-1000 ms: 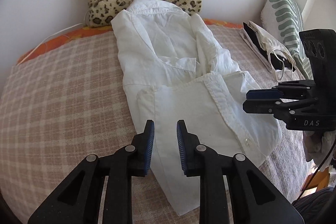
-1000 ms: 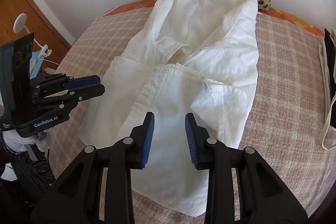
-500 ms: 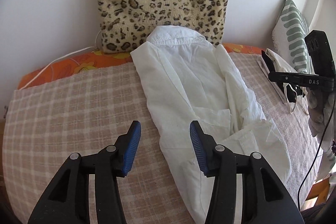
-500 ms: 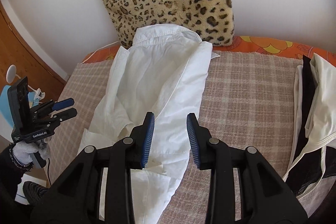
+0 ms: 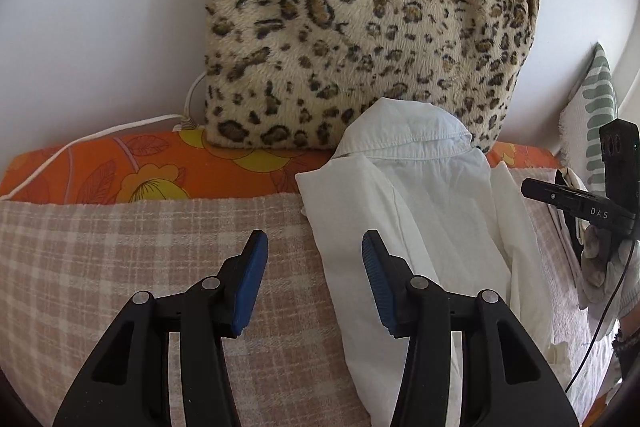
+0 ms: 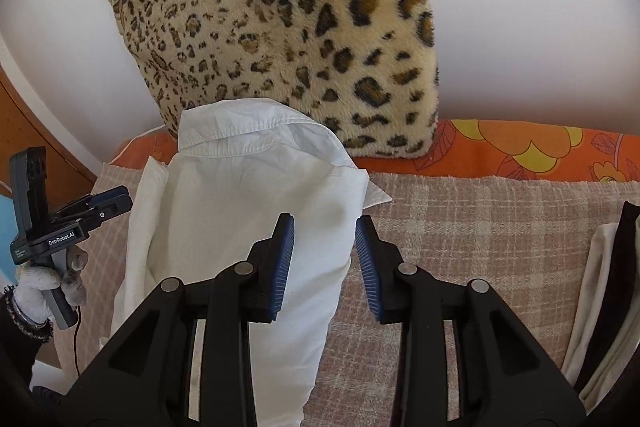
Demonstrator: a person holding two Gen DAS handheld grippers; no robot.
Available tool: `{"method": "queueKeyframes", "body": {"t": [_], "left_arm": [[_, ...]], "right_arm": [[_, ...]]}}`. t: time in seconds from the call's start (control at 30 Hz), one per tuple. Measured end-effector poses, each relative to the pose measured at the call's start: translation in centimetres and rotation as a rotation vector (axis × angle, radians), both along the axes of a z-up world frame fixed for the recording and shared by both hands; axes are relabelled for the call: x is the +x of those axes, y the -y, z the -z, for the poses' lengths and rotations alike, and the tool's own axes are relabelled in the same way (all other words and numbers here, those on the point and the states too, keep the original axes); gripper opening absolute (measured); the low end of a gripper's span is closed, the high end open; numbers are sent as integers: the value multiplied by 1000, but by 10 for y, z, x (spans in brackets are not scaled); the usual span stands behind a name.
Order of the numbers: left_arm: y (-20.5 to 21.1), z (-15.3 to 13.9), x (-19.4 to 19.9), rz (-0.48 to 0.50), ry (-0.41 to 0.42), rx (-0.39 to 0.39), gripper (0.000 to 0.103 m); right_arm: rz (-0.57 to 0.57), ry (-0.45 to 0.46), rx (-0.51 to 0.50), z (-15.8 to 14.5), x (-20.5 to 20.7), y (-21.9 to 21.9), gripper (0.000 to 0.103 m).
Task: Fold small clothes
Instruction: 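Grasp the shirt collar with the right tool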
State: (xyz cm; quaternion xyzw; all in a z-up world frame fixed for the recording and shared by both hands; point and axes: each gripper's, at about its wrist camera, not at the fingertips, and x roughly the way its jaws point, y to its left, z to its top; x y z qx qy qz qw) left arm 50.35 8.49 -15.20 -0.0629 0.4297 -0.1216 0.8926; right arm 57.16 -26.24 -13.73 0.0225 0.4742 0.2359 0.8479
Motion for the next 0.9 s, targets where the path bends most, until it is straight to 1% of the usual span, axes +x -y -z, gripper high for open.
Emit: {"method": "queueKeyframes", "body": {"t": [0.1, 0.2, 0.27, 0.33, 0.37, 0.43, 0.5, 0.53, 0.57, 0.6, 0.67, 0.73, 0.77, 0.83, 0.9], "left_arm": [[11, 8, 17, 7, 3, 43, 48], [24, 20, 28, 18, -2, 105, 48], [33, 30, 33, 35, -13, 153, 48], [39, 36, 36, 46, -29, 177, 48], [38, 35, 36, 46, -26, 171, 48], [29, 29, 34, 44, -16, 129, 48], [13, 21, 34, 28, -7, 72, 48], [2, 17, 33, 16, -3, 43, 53], [-7, 15, 34, 0, -1, 19, 55], [-14, 14, 36, -12, -4, -4, 55], [-27, 16, 42, -18, -29, -59, 55], [-32, 22, 48, 4, -69, -109, 55], [-32, 25, 50, 13, -84, -121, 55], [-31, 30, 53, 20, -98, -122, 55], [-28, 33, 51, 25, -92, -115, 55]], "right_arm": [[-42, 17, -101, 13, 7, -27, 34], [-77, 8, -179, 30, 9, -48, 34], [-99, 17, -249, 39, 7, -60, 34], [-117, 32, -283, 41, 6, -65, 34], [-124, 33, -279, 39, 6, -64, 34], [-124, 38, -226, 29, 6, -54, 34], [-99, 39, -138, 18, 7, -31, 34], [-81, 26, -82, 13, 10, -19, 36], [-63, 7, -31, 11, 13, -7, 43], [-43, -10, 10, 10, 17, 3, 47], [-24, -60, 73, 15, 25, 17, 48], [-10, -103, 101, 22, 33, 24, 48], [-4, -114, 108, 26, 34, 25, 48], [-3, -136, 134, 33, 38, 25, 48], [-9, -145, 146, 37, 34, 24, 48]]}}
